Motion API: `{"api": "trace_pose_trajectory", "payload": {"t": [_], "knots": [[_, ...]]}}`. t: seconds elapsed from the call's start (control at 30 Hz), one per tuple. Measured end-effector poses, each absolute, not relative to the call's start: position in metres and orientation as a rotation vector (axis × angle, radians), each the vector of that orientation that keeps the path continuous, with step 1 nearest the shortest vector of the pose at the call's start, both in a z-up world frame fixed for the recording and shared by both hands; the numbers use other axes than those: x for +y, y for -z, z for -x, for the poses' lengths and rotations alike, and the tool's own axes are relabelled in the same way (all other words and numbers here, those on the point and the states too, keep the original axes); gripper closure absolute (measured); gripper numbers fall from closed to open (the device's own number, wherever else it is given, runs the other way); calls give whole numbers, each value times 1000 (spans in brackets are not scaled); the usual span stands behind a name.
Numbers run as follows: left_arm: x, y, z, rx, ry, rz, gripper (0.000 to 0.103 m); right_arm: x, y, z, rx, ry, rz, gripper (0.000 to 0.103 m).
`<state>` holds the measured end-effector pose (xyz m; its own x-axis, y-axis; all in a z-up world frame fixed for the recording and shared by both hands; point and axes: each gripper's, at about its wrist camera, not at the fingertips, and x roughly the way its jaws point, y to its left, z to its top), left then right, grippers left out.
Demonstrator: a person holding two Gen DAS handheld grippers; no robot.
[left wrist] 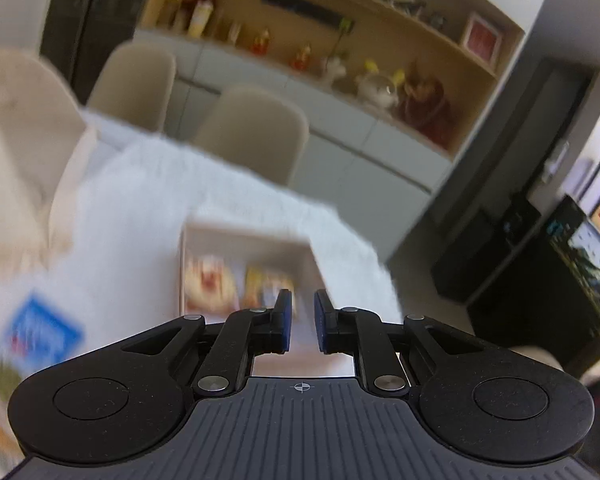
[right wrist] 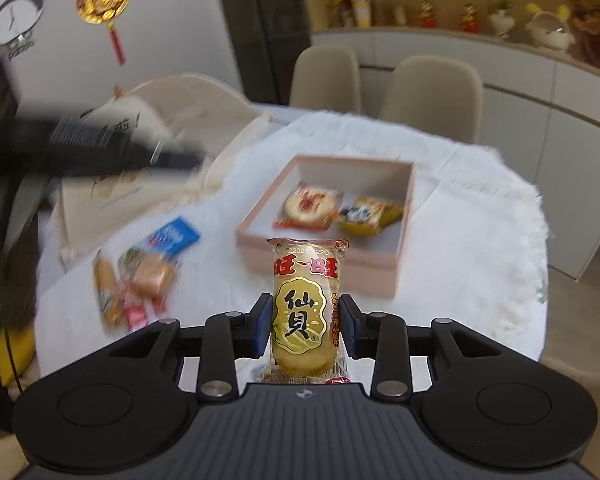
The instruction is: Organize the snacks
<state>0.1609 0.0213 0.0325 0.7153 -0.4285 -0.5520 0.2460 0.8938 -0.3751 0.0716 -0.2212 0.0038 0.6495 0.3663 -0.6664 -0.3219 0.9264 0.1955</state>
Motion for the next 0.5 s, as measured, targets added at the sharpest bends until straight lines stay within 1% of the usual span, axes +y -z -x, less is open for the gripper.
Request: {"api": "trace_pose_trajectory", "payload": {"t": [0.1, 0.13, 0.2, 0.37, 0.5], "knots": [[11, -23, -182, 745, 384, 304, 85, -226, -1, -71, 780, -365, -67, 68], [5, -13, -178, 771, 404, 288, 82, -228, 5, -71, 799, -357, -72, 68], [-10, 13, -163, 859, 443, 215, 82, -231, 21, -68, 847, -344, -81, 68], [-25, 82, -87, 1091, 447, 36, 81, -233, 75, -62, 976, -295, -68, 68], [-36, 109, -37, 1159, 415, -75, 79, -228, 103, -63, 1037, -309, -71, 68]]}}
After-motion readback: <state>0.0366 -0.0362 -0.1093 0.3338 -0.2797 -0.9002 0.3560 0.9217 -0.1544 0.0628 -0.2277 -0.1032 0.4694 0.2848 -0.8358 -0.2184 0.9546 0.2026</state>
